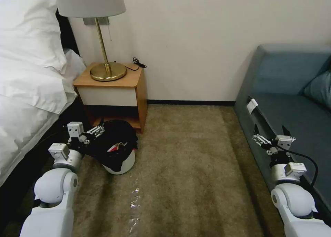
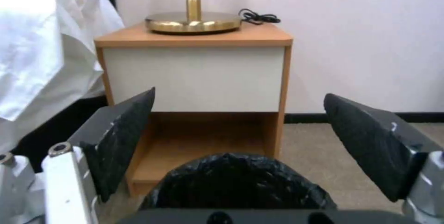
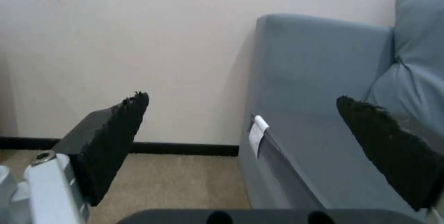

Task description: Pick up the trash bin, then pick up the garbage on the floor and place it into the trash bin.

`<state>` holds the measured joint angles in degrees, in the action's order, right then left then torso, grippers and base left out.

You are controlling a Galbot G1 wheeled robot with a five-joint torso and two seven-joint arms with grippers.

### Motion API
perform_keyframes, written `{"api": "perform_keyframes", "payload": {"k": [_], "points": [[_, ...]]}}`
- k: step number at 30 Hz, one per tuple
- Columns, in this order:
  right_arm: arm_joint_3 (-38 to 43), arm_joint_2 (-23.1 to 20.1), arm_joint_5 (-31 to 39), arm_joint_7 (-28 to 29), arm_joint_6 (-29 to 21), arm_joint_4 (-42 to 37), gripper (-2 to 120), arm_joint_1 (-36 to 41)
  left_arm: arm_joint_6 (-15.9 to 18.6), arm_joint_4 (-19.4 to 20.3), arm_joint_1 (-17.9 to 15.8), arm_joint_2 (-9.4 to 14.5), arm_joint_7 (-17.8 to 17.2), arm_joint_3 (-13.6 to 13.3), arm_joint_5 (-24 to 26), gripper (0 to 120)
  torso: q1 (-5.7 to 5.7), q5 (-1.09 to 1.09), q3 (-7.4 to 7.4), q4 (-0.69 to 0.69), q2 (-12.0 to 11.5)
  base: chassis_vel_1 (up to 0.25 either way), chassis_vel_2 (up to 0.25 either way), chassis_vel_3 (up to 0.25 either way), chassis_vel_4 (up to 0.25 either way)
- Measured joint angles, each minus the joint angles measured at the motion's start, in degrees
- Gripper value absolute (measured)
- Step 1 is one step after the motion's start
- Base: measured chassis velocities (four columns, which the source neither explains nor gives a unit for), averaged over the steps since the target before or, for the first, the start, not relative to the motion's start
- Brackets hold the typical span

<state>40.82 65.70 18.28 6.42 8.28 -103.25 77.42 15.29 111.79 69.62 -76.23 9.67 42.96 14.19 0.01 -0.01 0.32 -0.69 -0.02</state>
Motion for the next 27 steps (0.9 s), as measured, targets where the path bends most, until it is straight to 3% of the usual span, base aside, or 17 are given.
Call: {"api": "perform_keyframes", "payload": {"k": [7,27], "points": [[0.3,0.7,-0.5,-0.1,0.4,0.1,100,0.5,-1.1,-0.6,0.1,-0.2,5.8,0.0,-0.4,98,0.00,0.00,0.00,0.00,0.0,0.000,0.000,0.000,0.000],[0.9,1.5,-2.7,-0.1,0.6,-0.5,100,1.7,-2.4,-0.1,0.3,-0.8,4.8,0.5,-0.4,98,0.00,0.00,0.00,0.00,0.0,0.000,0.000,0.000,0.000]]}}
